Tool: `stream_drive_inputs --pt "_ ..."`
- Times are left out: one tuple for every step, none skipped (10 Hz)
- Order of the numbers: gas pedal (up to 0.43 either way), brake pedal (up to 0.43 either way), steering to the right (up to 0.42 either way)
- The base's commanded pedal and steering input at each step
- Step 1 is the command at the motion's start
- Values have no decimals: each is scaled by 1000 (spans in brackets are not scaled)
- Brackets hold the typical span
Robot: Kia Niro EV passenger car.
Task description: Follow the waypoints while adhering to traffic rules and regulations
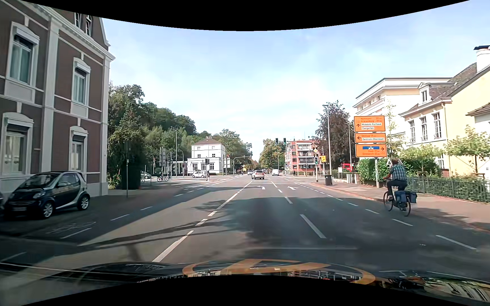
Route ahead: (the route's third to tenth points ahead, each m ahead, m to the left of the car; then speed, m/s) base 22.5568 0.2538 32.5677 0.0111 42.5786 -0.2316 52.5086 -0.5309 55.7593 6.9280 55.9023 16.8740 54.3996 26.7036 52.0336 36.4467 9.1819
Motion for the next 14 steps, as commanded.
stream_drive_inputs --pt "0 0 0" --pt "0 0 0" --pt "0 0 0" --pt "0 0 0" --pt "0 0 0" --pt "0 0 0" --pt "0 0 0" --pt "0 0 0" --pt "0 0 0" --pt "0 0 0" --pt "0 0 0" --pt "0 0 0" --pt "0 0 0" --pt "0 0 0"
